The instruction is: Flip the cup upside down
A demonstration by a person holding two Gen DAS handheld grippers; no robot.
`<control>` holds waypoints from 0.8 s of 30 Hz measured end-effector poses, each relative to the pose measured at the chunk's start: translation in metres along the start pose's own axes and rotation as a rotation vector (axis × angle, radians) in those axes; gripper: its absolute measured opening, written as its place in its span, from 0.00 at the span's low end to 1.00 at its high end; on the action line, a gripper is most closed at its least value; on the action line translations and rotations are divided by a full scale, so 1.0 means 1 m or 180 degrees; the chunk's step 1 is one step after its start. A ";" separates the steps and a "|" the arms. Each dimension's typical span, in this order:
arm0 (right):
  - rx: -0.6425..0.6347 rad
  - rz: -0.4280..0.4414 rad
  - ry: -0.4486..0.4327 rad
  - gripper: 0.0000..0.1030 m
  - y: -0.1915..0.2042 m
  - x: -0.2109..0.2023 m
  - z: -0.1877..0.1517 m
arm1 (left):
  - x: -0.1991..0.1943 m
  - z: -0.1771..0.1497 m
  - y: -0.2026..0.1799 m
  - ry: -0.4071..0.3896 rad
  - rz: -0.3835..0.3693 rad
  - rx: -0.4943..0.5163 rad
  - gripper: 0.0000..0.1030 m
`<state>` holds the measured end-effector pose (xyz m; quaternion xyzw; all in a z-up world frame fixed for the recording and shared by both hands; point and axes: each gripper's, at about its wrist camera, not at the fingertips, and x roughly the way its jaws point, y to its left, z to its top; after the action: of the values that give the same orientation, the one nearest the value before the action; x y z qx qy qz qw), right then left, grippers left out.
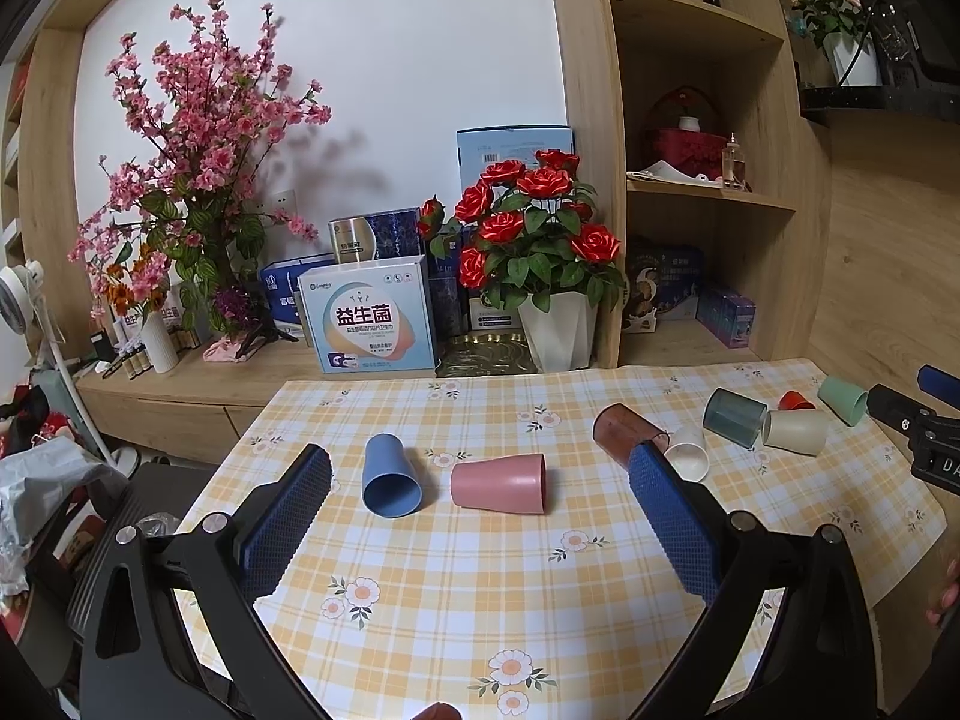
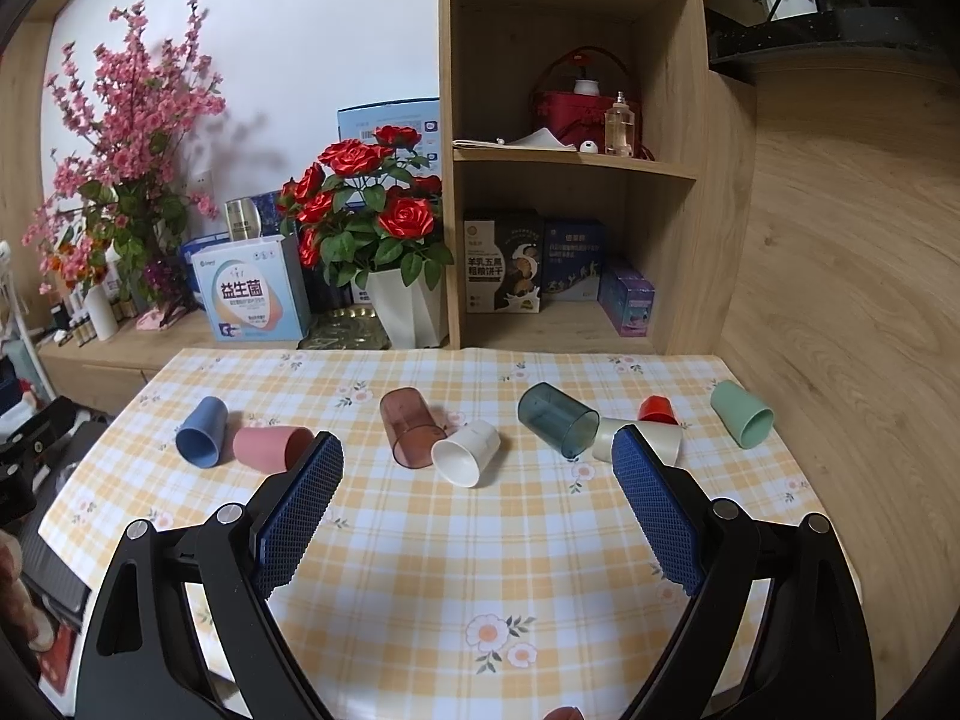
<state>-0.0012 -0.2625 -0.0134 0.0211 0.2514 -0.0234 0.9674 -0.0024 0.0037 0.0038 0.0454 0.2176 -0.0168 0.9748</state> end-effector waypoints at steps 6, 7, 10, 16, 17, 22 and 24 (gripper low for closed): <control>0.0009 0.0006 0.0000 0.86 0.000 -0.001 0.000 | 0.001 -0.001 0.000 0.0013 -0.0006 -0.0003 0.94; 0.0010 0.0001 -0.0004 0.86 0.000 -0.002 -0.001 | 0.001 -0.001 0.000 0.0014 -0.0006 -0.0004 0.94; 0.0009 -0.0002 -0.0003 0.86 0.001 -0.002 -0.001 | 0.001 -0.001 -0.001 0.0013 -0.0006 -0.0002 0.94; 0.0014 -0.0010 0.0005 0.86 0.004 -0.003 -0.005 | 0.003 -0.004 -0.003 0.0031 -0.0016 0.0017 0.94; 0.0014 -0.0012 0.0005 0.86 0.004 -0.003 -0.005 | 0.003 -0.004 -0.003 0.0035 -0.0020 0.0017 0.94; 0.0015 -0.0009 0.0007 0.86 0.003 -0.003 -0.005 | 0.003 -0.004 -0.003 0.0033 -0.0020 0.0015 0.94; 0.0016 -0.0009 0.0004 0.86 0.003 -0.003 -0.005 | 0.003 -0.005 -0.004 0.0032 -0.0020 0.0015 0.94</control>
<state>-0.0059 -0.2587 -0.0167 0.0232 0.2520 -0.0254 0.9671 -0.0019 0.0002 -0.0018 0.0472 0.2226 -0.0202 0.9736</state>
